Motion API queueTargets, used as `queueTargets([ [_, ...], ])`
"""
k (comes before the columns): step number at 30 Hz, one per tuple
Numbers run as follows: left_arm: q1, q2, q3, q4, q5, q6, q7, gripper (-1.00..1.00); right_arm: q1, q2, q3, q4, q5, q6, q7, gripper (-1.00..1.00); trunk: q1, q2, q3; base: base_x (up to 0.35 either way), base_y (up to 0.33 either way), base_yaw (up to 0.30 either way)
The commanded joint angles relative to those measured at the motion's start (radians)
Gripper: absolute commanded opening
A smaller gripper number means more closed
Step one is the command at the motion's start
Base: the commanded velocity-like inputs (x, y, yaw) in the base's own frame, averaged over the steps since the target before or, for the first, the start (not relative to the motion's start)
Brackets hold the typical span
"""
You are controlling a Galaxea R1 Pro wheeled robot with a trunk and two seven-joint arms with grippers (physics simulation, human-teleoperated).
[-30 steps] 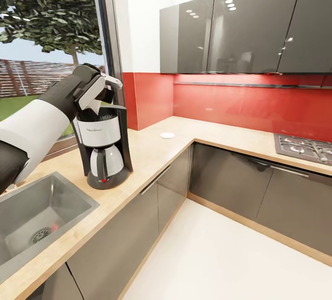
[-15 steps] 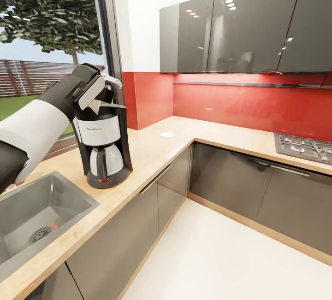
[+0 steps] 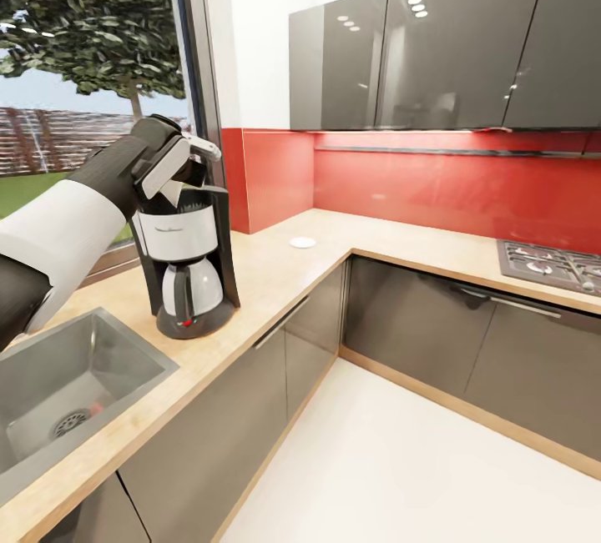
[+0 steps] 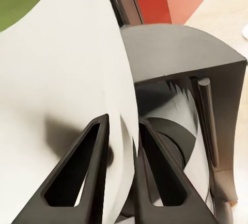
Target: Set up a coffee station on the kitchen countertop: keep the coffee maker on the countertop, move the bottle of coffee from the kitchen shelf to the counter next to the coffee maker, place a paper coffee filter on top of the coffee maker, put the saucer next to the coffee maker with the coffee cup on the saucer, and place the electric kettle next to the coffee maker.
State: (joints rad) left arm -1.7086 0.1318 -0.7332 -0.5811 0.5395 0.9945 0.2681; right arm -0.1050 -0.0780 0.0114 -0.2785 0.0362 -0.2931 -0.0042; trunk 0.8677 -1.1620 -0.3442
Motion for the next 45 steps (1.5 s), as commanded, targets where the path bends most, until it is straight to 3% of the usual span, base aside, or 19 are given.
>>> queueTargets([
  [1, -0.002, 0.002, -0.008, -0.002, 0.008, 0.003, 0.010, -1.00, -0.001, 0.000, 0.001, 0.001, 0.004, -0.003, 0.000, 1.00, 0.004, -0.008, -0.004, 0.000, 0.000, 0.000],
  [45, -0.002, 0.002, -0.008, -0.002, 0.008, 0.003, 0.010, -1.00, -0.001, 0.000, 0.001, 0.001, 0.004, -0.003, 0.000, 1.00, 0.012, -0.022, -0.011, 0.000, 0.000, 0.000],
])
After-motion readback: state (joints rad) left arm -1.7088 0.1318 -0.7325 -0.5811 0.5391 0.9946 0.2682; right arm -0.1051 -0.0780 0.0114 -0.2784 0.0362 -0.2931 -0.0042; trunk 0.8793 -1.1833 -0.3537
